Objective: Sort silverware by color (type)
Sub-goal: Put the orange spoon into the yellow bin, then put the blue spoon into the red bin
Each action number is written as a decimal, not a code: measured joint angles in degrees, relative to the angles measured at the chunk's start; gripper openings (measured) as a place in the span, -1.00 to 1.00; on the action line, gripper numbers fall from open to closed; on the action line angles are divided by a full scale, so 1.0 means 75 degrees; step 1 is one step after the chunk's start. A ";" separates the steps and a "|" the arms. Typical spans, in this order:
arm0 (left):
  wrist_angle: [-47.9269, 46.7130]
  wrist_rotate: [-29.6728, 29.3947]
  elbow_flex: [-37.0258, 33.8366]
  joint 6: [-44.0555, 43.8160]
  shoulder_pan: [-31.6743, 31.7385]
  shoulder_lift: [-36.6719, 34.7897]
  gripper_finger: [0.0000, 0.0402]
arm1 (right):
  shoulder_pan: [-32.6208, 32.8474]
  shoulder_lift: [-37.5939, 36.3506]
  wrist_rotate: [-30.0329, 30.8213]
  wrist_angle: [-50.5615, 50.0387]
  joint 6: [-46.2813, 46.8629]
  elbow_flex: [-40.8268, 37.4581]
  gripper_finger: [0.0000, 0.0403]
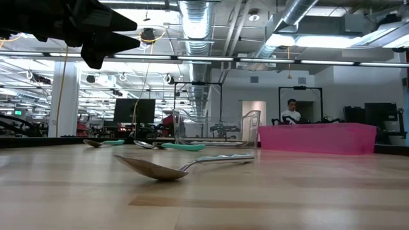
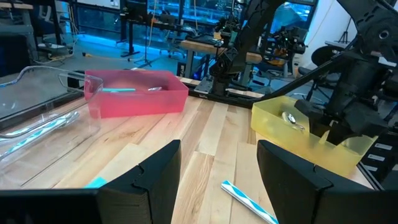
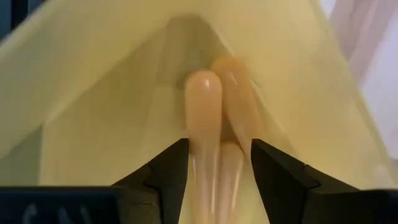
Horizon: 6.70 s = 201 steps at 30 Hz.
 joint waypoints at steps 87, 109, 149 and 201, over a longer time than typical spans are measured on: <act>-0.5934 0.2750 0.1195 -0.1317 0.9646 0.1497 -0.08 | -0.2696 -0.1570 0.0958 0.1345 -0.2340 0.0009 -0.08; -0.5676 0.2007 0.1247 -0.1404 0.9092 0.2815 -0.89 | -0.2684 -0.1570 0.0997 0.1343 -0.2296 0.0006 -0.08; -0.4143 0.1613 -0.0605 -0.1690 0.5486 -0.4375 -0.89 | -0.2349 -0.1549 0.2170 0.4129 -0.2779 -0.1005 -0.08; 0.5700 0.1283 -0.1058 0.4455 -0.0586 0.0099 -0.87 | -0.5799 -0.6528 -0.0275 0.8872 -0.6456 -0.4164 -0.17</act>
